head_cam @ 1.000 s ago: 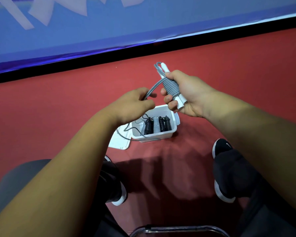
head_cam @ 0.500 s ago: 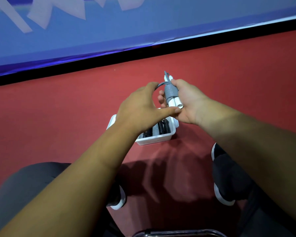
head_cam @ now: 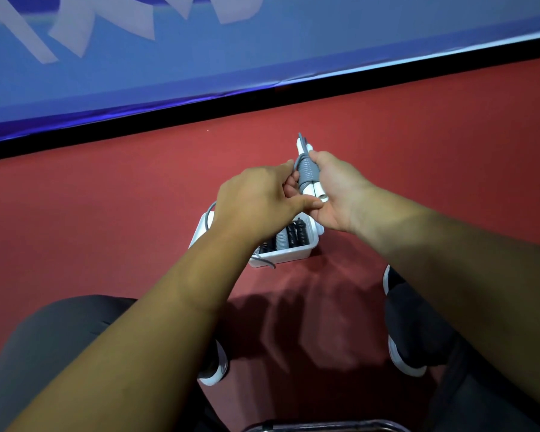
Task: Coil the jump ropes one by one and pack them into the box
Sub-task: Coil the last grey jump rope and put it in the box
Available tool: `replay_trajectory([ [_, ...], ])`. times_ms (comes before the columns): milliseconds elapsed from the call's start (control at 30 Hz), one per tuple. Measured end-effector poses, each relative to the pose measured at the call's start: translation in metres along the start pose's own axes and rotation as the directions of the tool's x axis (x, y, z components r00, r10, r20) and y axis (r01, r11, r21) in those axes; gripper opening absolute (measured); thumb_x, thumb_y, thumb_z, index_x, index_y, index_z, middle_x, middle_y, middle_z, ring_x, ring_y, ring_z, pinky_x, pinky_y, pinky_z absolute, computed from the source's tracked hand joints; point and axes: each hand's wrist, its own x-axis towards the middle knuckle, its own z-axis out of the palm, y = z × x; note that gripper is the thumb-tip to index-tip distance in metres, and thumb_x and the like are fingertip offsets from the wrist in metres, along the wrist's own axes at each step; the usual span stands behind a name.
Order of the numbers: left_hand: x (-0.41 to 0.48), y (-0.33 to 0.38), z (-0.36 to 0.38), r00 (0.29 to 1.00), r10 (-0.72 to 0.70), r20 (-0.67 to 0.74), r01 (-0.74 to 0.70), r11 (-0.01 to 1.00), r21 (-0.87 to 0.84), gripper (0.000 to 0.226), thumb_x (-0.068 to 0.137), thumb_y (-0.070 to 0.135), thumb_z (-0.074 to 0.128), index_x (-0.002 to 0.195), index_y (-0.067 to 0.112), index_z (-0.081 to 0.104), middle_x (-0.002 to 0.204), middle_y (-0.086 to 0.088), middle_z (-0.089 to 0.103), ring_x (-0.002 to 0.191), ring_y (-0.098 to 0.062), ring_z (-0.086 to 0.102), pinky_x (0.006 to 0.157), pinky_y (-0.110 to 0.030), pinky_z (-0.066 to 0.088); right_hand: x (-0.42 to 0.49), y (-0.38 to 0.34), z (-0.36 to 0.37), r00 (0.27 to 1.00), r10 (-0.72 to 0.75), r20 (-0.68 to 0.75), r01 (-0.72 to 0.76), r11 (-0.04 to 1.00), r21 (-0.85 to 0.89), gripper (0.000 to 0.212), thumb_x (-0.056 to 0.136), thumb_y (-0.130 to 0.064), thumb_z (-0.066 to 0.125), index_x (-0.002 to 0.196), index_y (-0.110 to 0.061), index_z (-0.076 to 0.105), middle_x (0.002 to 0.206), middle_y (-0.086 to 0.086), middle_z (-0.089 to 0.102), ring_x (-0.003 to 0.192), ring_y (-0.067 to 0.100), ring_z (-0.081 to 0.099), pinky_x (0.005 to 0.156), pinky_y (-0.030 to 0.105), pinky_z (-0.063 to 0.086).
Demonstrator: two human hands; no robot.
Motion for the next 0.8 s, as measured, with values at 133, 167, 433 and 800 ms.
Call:
replay_trajectory([
  [133, 0.006, -0.006, -0.003, 0.998, -0.034, 0.053, 0.039, 0.995, -0.094, 0.054, 0.065, 0.085, 0.07, 0.085, 0.035, 0.063, 0.067, 0.011, 0.063, 0.066, -0.008, 0.059, 0.058, -0.034, 0.045, 0.0, -0.001, -0.004, 1.0, -0.015, 0.014, 0.015, 0.999, -0.041, 0.034, 0.112, -0.037, 0.052, 0.109, -0.006, 0.066, 0.076, 0.006, 0.062, 0.052, 0.016, 0.068, 0.052, 0.028, 0.058],
  [167, 0.009, -0.01, -0.005, 0.996, -0.041, 0.076, 0.053, 0.986, -0.16, 0.057, 0.065, 0.086, 0.07, 0.085, 0.033, 0.064, 0.066, 0.009, 0.061, 0.063, -0.01, 0.057, 0.059, -0.036, 0.045, 0.001, -0.002, -0.005, 1.0, -0.025, 0.013, 0.026, 0.997, -0.066, 0.032, 0.111, -0.037, 0.053, 0.113, -0.008, 0.066, 0.077, 0.006, 0.062, 0.05, 0.015, 0.066, 0.05, 0.028, 0.057],
  [433, 0.017, -0.04, -0.023, 0.987, -0.079, 0.141, 0.144, 0.827, -0.543, 0.034, 0.109, 0.043, 0.05, 0.1, 0.026, 0.078, 0.071, 0.0, 0.06, 0.051, -0.004, 0.042, 0.051, -0.017, 0.035, 0.001, -0.017, -0.01, 0.983, -0.101, 0.152, 0.145, 0.937, -0.317, 0.028, 0.105, -0.038, 0.062, 0.115, -0.011, 0.061, 0.08, 0.01, 0.061, 0.053, 0.015, 0.046, 0.043, 0.022, 0.027],
  [800, 0.011, -0.063, -0.022, 0.933, 0.075, 0.351, 0.123, 0.851, -0.51, 0.026, 0.101, 0.017, 0.068, 0.088, 0.037, 0.078, 0.081, 0.009, 0.078, 0.071, -0.005, 0.062, 0.075, -0.031, 0.055, -0.027, -0.018, -0.006, 0.879, 0.19, 0.436, 0.109, 0.813, -0.572, 0.029, 0.101, -0.038, 0.064, 0.102, -0.009, 0.06, 0.074, 0.005, 0.056, 0.047, 0.007, 0.032, 0.037, 0.017, 0.014],
])
